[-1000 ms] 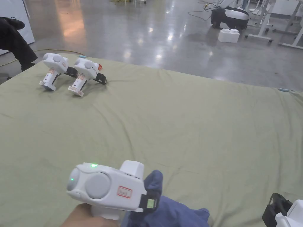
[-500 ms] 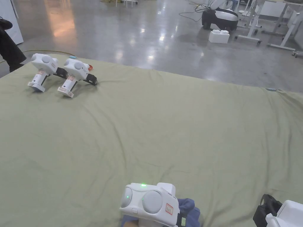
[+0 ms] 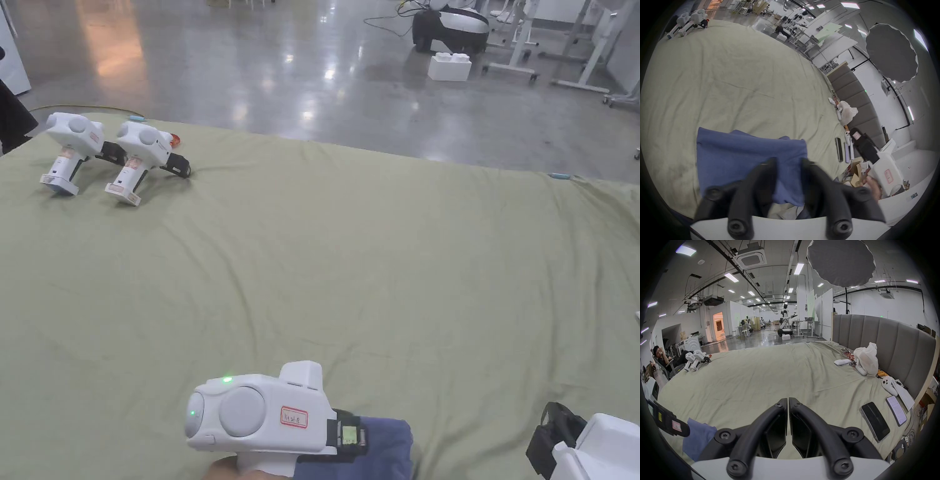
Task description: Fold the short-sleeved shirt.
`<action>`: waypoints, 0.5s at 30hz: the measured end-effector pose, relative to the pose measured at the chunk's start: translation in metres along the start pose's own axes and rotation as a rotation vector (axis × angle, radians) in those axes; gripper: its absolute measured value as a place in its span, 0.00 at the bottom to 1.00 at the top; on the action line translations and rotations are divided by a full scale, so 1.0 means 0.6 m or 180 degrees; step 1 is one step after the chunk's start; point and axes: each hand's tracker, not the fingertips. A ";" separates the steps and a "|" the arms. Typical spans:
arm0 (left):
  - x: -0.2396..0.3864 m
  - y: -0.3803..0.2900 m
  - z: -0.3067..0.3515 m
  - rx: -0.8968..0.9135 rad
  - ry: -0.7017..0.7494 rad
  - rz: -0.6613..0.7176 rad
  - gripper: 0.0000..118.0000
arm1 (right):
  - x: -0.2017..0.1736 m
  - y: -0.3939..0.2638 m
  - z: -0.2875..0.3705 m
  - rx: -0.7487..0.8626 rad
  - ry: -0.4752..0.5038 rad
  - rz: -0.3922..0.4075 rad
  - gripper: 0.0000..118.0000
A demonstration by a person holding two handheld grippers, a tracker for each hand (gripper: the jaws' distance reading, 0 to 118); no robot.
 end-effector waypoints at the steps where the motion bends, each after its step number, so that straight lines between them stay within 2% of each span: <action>1: -0.002 -0.005 -0.016 -0.0082 0.0065 -0.0031 0.11 | 0.000 -0.001 0.000 -0.0001 0.0001 0.0000 0.01; 4: -0.005 -0.028 -0.061 -0.0377 -0.0007 -0.0080 0.02 | 0.001 -0.003 -0.001 -0.0017 -0.0003 0.0002 0.01; 8: 0.008 -0.069 -0.111 -0.0442 -0.0123 -0.0185 0.02 | 0.004 -0.010 -0.002 -0.0042 -0.0016 -0.0005 0.01; 15: 0.010 -0.113 -0.142 -0.0248 -0.0010 -0.0447 0.02 | 0.007 -0.016 0.000 -0.0028 -0.0003 0.0006 0.01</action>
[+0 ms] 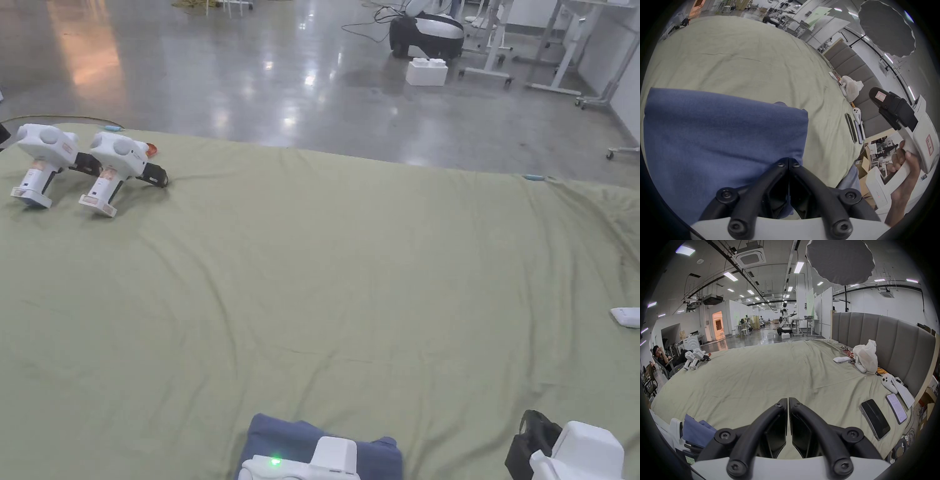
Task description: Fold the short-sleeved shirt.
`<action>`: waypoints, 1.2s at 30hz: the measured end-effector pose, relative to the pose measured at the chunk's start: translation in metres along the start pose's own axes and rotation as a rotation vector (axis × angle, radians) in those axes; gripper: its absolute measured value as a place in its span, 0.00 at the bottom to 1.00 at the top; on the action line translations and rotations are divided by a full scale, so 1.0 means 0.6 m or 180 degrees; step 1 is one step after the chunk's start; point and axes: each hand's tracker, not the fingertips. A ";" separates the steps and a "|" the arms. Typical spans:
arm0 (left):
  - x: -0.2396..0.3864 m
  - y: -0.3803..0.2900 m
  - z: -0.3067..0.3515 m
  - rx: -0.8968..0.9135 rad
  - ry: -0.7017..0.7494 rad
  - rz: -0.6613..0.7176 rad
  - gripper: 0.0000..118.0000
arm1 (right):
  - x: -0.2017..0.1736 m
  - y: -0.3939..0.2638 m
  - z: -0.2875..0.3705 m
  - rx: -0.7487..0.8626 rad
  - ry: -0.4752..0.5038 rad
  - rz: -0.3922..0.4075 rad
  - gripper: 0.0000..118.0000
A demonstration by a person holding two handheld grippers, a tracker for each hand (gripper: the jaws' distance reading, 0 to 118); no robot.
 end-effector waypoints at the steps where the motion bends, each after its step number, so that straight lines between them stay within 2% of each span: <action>1: -0.002 0.000 0.005 0.0021 -0.0020 -0.0033 0.02 | -0.001 0.001 0.002 0.0024 0.0012 0.0023 0.01; 4: 0.003 0.006 0.034 0.0118 -0.0028 -0.0201 0.02 | -0.010 0.009 0.008 0.0125 0.0035 0.0115 0.01; 8: -0.001 0.036 0.106 0.0679 -0.0006 -0.0395 0.02 | -0.027 0.030 0.016 0.0355 0.0051 0.0222 0.01; 15: -0.008 0.079 0.206 0.2168 0.1009 -0.0932 0.02 | -0.067 0.077 0.019 0.0784 0.0001 0.0290 0.01; 18: -0.013 0.087 0.229 0.2637 0.1361 -0.1132 0.02 | -0.086 0.093 0.022 0.0930 -0.0078 0.0321 0.01; 21: -0.015 0.095 0.247 0.3020 0.1717 -0.1137 0.02 | -0.101 0.110 0.024 0.1072 -0.0118 0.0293 0.01; 27: -0.030 0.093 0.262 0.3287 0.2031 -0.1114 0.02 | -0.117 0.130 0.025 0.1236 -0.0139 0.0291 0.01; 36: -0.068 0.089 0.283 0.3260 0.2026 -0.0980 0.02 | -0.125 0.111 0.030 0.1111 -0.0009 0.0353 0.01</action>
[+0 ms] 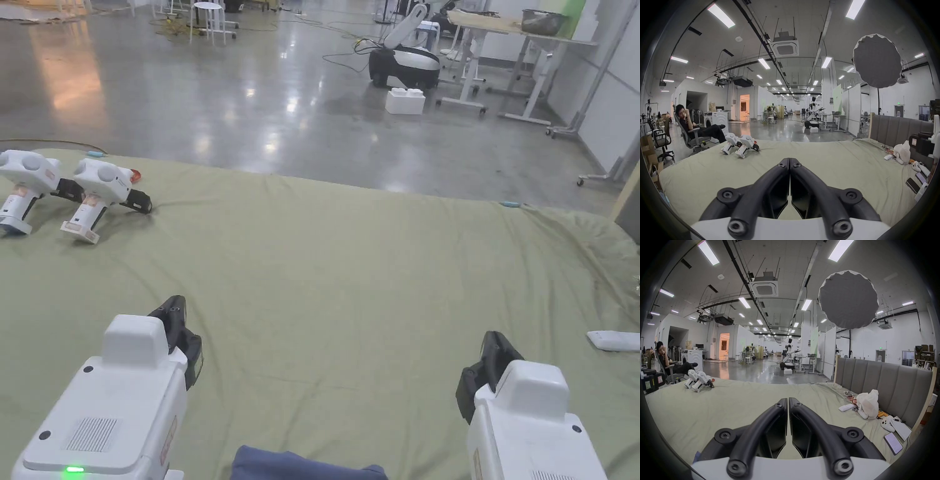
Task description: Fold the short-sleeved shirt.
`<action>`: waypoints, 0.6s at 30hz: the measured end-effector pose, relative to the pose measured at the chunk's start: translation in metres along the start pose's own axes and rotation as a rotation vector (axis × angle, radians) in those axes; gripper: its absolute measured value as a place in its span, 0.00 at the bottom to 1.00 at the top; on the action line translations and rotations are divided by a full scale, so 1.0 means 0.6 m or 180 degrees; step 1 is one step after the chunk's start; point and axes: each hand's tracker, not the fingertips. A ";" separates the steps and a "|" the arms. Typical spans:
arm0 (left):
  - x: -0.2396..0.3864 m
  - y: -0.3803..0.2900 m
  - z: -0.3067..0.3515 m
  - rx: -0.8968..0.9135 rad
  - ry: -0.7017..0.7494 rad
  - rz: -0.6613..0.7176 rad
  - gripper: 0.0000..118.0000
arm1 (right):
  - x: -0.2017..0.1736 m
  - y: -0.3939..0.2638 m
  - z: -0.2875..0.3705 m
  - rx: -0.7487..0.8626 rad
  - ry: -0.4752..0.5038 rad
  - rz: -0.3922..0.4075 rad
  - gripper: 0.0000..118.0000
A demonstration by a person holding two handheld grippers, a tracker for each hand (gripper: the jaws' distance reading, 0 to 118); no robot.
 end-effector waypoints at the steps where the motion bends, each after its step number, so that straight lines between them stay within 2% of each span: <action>1: -0.004 -0.004 0.001 -0.0048 -0.0001 -0.0006 0.02 | -0.004 -0.009 0.007 -0.0069 0.0028 0.0000 0.01; 4: -0.015 -0.029 0.008 -0.0180 0.0025 -0.0050 0.02 | -0.037 -0.056 0.041 -0.0462 0.0197 -0.0036 0.01; 6: -0.024 -0.048 0.014 -0.0327 0.0013 0.0021 0.02 | -0.070 -0.099 0.061 -0.0709 0.0442 0.0036 0.01; 9: -0.036 -0.079 0.021 -0.0595 -0.0001 0.0164 0.02 | -0.119 -0.159 0.079 -0.0971 0.0613 0.0168 0.01; 14: -0.062 -0.117 0.041 -0.0959 -0.0102 0.0454 0.02 | -0.162 -0.229 0.072 -0.1191 0.0618 0.0310 0.01; 18: -0.088 -0.141 0.046 -0.1342 -0.0340 0.0772 0.02 | -0.163 -0.271 0.049 -0.1493 0.0548 0.0393 0.01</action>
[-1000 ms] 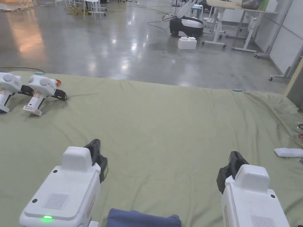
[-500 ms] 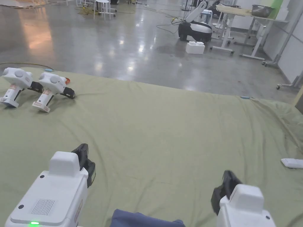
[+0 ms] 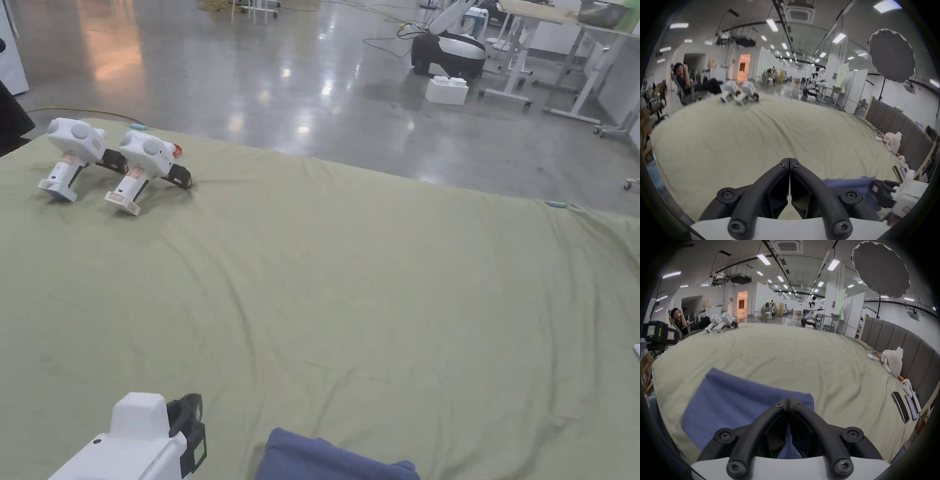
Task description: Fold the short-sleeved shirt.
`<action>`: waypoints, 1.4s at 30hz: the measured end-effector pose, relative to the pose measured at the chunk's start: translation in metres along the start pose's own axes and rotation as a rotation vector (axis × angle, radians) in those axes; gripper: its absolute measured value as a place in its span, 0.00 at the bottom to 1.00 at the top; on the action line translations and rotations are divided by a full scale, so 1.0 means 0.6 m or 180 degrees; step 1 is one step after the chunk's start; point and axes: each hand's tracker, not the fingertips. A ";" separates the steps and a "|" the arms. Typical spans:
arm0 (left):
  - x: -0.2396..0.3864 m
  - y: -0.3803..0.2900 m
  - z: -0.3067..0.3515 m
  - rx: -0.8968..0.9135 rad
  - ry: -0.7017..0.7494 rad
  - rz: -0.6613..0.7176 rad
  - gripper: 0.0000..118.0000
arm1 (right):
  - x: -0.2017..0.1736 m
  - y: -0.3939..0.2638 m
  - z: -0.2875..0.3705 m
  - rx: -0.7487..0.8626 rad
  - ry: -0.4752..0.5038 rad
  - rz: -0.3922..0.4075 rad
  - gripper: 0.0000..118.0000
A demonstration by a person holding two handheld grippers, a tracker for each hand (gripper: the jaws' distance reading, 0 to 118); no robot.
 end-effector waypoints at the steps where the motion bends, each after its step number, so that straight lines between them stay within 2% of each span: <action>1: -0.008 -0.001 -0.003 -0.0137 -0.0096 0.0093 0.02 | 0.002 -0.003 -0.005 -0.0032 -0.0004 -0.0010 0.01; 2: -0.017 0.001 -0.010 -0.0322 -0.0197 0.0200 0.05 | 0.005 -0.007 -0.009 -0.0059 0.0005 -0.0044 0.01; 4: -0.036 0.004 -0.023 -0.0654 -0.0493 0.0398 0.16 | 0.008 -0.011 -0.016 -0.0112 -0.0007 -0.0049 0.01; 8: -0.063 0.012 -0.057 -0.1182 -0.1180 0.0710 0.55 | 0.014 -0.010 -0.021 -0.0133 -0.0013 -0.0061 0.01; 9: -0.072 0.013 -0.072 -0.1276 -0.1402 0.0891 0.62 | 0.013 -0.008 -0.018 -0.0137 -0.0014 -0.0074 0.01; 11: -0.083 0.013 -0.099 -0.1517 -0.1675 0.1187 0.73 | 0.014 -0.008 -0.021 -0.0150 -0.0013 -0.0091 0.01; 13: -0.089 0.009 -0.129 -0.1736 -0.1958 0.1422 0.77 | 0.015 -0.010 -0.021 -0.0152 -0.0018 -0.0094 0.01; 15: -0.081 -0.001 -0.158 -0.1964 -0.2056 0.1481 0.77 | 0.015 -0.010 -0.021 -0.0152 -0.0021 -0.0087 0.01; 20: -0.057 -0.031 -0.206 -0.2459 -0.2314 0.1285 0.72 | 0.024 -0.015 -0.026 -0.0162 0.0008 -0.0142 0.01; 24: -0.052 -0.034 -0.220 -0.2445 -0.2437 0.1379 0.69 | 0.026 -0.018 -0.026 -0.0158 0.0014 -0.0142 0.01; 25: -0.051 -0.036 -0.224 -0.2440 -0.2417 0.1410 0.66 | 0.025 -0.017 -0.024 -0.0155 0.0011 -0.0136 0.01; 28: -0.041 -0.046 -0.228 -0.2447 -0.2304 0.1423 0.36 | 0.025 -0.018 -0.023 -0.0145 0.0001 -0.0125 0.01; 30: -0.048 -0.055 -0.225 -0.2383 -0.2348 0.1448 0.25 | 0.025 -0.022 -0.024 -0.0130 0.0011 -0.0122 0.01; 32: -0.051 -0.056 -0.218 -0.2331 -0.2384 0.1525 0.18 | 0.027 -0.022 -0.022 -0.0109 0.0028 -0.0107 0.01; 37: -0.058 -0.038 -0.192 -0.2249 -0.2478 0.1524 0.16 | 0.031 -0.005 -0.010 0.0016 0.0059 -0.0091 0.01; 42: -0.110 0.019 -0.154 -0.2144 -0.2487 0.1598 0.16 | 0.065 0.069 0.017 0.0415 -0.0008 -0.0145 0.01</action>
